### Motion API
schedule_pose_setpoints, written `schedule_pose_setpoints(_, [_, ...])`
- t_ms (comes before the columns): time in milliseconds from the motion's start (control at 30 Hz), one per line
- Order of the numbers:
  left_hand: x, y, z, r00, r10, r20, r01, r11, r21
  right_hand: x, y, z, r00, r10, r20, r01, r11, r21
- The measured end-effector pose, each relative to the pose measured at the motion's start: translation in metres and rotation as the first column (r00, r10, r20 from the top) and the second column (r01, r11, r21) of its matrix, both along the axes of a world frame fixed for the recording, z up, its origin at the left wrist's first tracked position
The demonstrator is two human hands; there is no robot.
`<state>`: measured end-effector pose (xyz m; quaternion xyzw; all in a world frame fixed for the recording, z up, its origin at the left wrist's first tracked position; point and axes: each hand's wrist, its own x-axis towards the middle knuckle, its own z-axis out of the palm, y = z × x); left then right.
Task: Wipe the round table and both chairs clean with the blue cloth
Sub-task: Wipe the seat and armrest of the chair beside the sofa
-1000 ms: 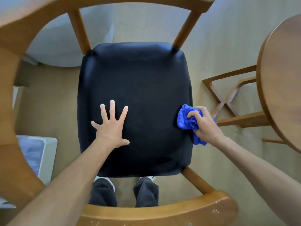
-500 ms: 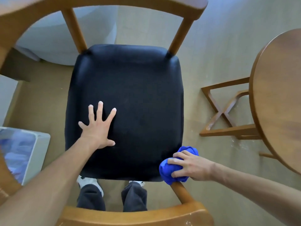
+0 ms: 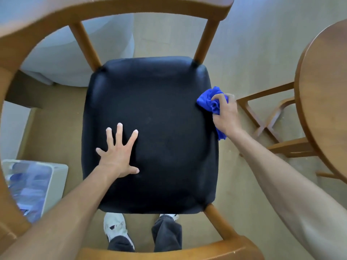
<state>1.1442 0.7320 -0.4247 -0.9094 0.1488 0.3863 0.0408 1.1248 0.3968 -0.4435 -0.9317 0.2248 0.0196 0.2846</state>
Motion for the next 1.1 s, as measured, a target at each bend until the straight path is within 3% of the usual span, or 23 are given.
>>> schedule_pose_setpoints(133, [0.0,-0.007,0.009,0.997,-0.021,-0.071,0.022,1.0,0.01,-0.099,0.02,0.006,0.946,0.308,-0.102,-0.312,0.95,-0.023])
schedule_pose_setpoints(267, [0.011,-0.006,0.045,0.977,-0.031,-0.212,0.041,0.998,0.045,-0.123,0.023,0.037,0.762,0.585,-0.278,-0.579,0.808,0.111])
schedule_pose_setpoints(300, [0.014,-0.003,0.059,0.973,-0.048,-0.227,0.057,0.998,0.033,-0.118,0.03,0.048,0.768,0.577,-0.277,-0.575,0.812,0.098])
schedule_pose_setpoints(367, [0.014,0.004,0.088,0.979,-0.104,-0.177,0.103,0.995,-0.019,-0.106,0.052,0.077,0.869,0.457,-0.191,-0.456,0.889,0.052])
schedule_pose_setpoints(500, [0.01,0.037,0.14,0.967,-0.24,0.089,0.249,0.963,-0.108,-0.084,0.118,0.144,0.993,0.112,-0.027,-0.107,0.983,0.148])
schedule_pose_setpoints(667, [0.027,0.1,0.201,0.868,-0.276,0.414,0.366,0.917,-0.156,-0.071,0.229,0.22,0.986,-0.087,0.145,0.043,0.958,0.284])
schedule_pose_setpoints(867, [0.027,0.155,0.247,0.871,-0.003,0.49,0.293,0.805,-0.516,-0.079,0.361,0.26,0.948,-0.271,0.165,0.203,0.918,0.341])
schedule_pose_setpoints(967, [0.023,0.173,0.244,0.866,0.057,0.497,0.295,0.744,-0.599,-0.086,0.425,0.245,0.962,-0.259,0.084,0.233,0.942,0.24])
schedule_pose_setpoints(1100, [0.01,0.183,0.218,0.835,-0.009,0.551,0.393,0.711,-0.583,-0.093,0.48,0.207,0.989,-0.037,-0.14,0.05,0.995,0.091])
